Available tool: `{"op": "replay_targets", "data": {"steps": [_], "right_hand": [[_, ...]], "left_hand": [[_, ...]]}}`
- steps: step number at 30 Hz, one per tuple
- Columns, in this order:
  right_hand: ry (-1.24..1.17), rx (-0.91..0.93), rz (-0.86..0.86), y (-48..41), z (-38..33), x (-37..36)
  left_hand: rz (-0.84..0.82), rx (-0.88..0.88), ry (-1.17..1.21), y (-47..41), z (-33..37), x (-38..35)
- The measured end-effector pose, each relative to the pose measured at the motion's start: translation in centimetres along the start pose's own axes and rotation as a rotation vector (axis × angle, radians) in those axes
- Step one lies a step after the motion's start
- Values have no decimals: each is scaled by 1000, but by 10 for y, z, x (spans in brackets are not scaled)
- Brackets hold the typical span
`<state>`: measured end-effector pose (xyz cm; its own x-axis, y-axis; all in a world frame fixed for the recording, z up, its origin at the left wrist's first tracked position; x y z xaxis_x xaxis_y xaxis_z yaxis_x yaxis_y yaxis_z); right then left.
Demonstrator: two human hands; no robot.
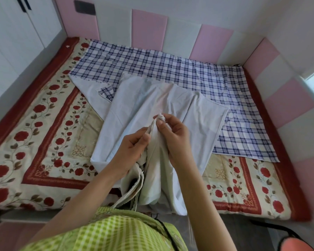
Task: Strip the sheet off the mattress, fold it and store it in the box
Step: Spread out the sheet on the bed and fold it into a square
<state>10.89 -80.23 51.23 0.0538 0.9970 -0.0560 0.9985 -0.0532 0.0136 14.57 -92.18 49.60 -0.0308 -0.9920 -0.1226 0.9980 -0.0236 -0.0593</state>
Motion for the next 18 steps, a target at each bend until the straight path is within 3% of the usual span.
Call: {"op": "replay_targets", "data": {"steps": [5, 12, 14, 18], "right_hand": [[70, 114, 58, 0, -12, 0], [147, 201, -136, -11, -26, 14], [348, 319, -190, -12, -32, 21], [1077, 585, -388, 0, -42, 30]], "left_hand": [[72, -84, -98, -1, 0, -1], [82, -168, -208, -7, 15, 3], [82, -223, -280, -7, 17, 6], [48, -350, -396, -1, 19, 9]]}}
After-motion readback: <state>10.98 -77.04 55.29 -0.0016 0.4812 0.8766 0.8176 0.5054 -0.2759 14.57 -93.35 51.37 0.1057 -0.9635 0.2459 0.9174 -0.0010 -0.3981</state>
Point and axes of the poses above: each hand's wrist, its own y-axis away from the middle knuckle, its own x-axis out of the back of the hand, z = x × y, the point moved 3 cm from there along -y, towards the middle knuckle, and after that the axes turned 7 degrees about z, right-handed, at the moved point
